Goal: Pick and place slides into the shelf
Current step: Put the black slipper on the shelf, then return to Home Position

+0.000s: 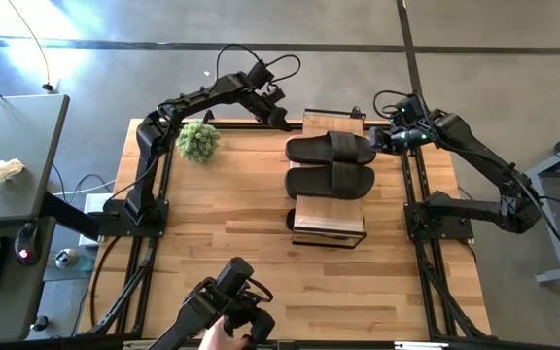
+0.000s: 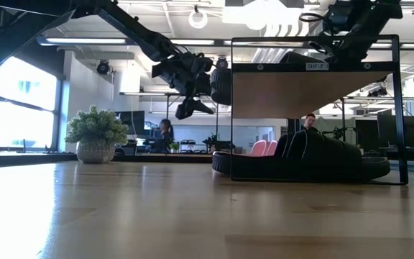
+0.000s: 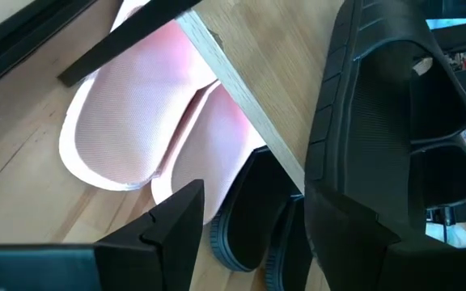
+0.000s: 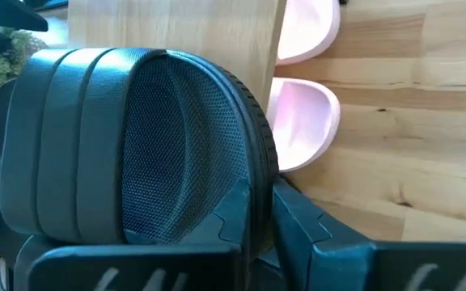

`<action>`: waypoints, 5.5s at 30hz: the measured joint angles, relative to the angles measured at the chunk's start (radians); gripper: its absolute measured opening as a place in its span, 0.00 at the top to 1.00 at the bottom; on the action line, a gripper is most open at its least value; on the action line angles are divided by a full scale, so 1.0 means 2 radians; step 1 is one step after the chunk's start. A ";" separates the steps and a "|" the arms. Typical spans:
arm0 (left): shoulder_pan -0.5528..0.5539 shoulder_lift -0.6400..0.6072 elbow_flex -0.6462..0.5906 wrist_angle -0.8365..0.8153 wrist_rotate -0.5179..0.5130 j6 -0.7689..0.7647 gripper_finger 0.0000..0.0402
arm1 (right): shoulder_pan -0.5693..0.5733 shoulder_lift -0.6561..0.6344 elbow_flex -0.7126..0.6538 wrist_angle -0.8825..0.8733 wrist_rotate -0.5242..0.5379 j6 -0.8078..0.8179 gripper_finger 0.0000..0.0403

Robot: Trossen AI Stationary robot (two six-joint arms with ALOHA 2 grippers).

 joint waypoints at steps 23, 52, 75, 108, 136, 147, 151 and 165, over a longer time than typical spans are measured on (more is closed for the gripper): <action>0.000 0.000 0.000 0.000 0.000 0.002 0.51 | 0.009 0.000 0.000 -0.007 0.027 -0.021 0.65; 0.047 -0.092 0.000 -0.021 0.089 -0.042 0.51 | -0.036 -0.145 0.000 0.045 -0.022 -0.086 0.78; -0.153 -0.434 -0.125 0.063 -0.192 -0.019 0.95 | 0.032 -0.374 0.000 0.208 -0.137 -0.066 1.00; -0.174 -0.645 -0.454 0.467 -0.293 -0.079 1.00 | 0.192 -0.318 -0.048 0.683 -0.155 -0.007 1.00; -0.322 -0.739 -0.567 0.448 -0.525 -0.029 1.00 | 0.171 -0.491 -0.268 0.683 -0.012 -0.014 1.00; -0.321 -0.880 -0.634 0.381 -0.538 -0.042 1.00 | 0.171 -0.517 -0.270 0.613 -0.020 -0.029 1.00; -0.321 -0.912 -0.650 0.378 -0.538 -0.042 1.00 | 0.171 -0.516 -0.270 0.601 -0.017 -0.032 1.00; -0.321 -0.997 -0.719 0.366 -0.540 -0.066 1.00 | 0.172 -0.517 -0.270 0.569 0.002 -0.037 1.00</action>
